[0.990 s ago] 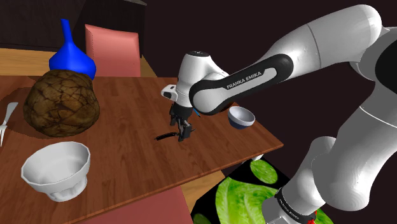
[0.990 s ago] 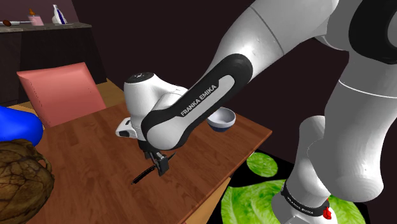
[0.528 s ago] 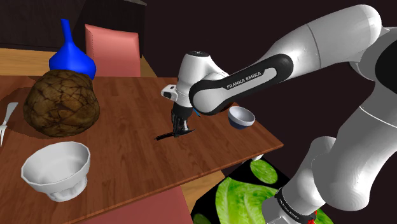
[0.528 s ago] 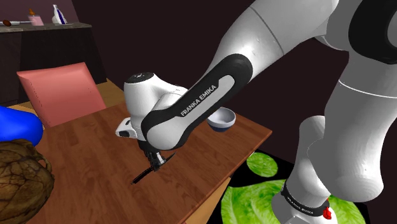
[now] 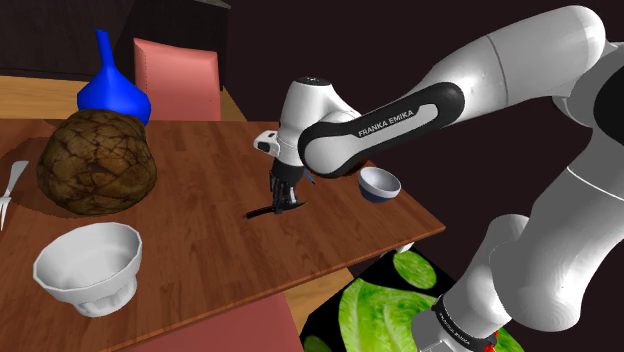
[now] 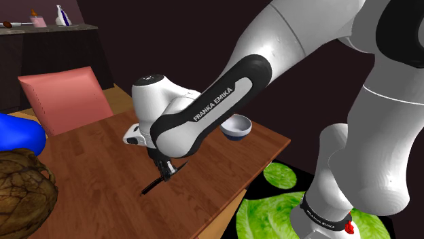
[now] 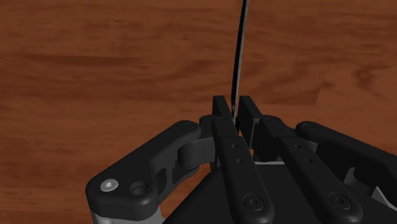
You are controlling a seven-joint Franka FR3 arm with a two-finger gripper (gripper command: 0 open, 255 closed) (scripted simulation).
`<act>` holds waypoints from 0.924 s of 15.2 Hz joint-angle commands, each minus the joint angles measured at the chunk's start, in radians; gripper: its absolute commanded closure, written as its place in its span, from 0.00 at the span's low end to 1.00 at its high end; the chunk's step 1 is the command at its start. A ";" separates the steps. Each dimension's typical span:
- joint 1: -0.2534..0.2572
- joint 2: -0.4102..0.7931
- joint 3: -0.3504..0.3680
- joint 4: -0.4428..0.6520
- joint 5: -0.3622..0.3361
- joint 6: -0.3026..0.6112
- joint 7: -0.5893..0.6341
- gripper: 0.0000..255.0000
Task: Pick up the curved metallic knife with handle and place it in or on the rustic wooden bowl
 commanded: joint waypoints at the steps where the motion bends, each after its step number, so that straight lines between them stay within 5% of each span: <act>1: 0.000 -0.013 0.000 0.011 0.002 -0.024 -0.001 1.00; 14: 0.000 -0.102 -0.001 0.097 0.013 -0.199 -0.010 1.00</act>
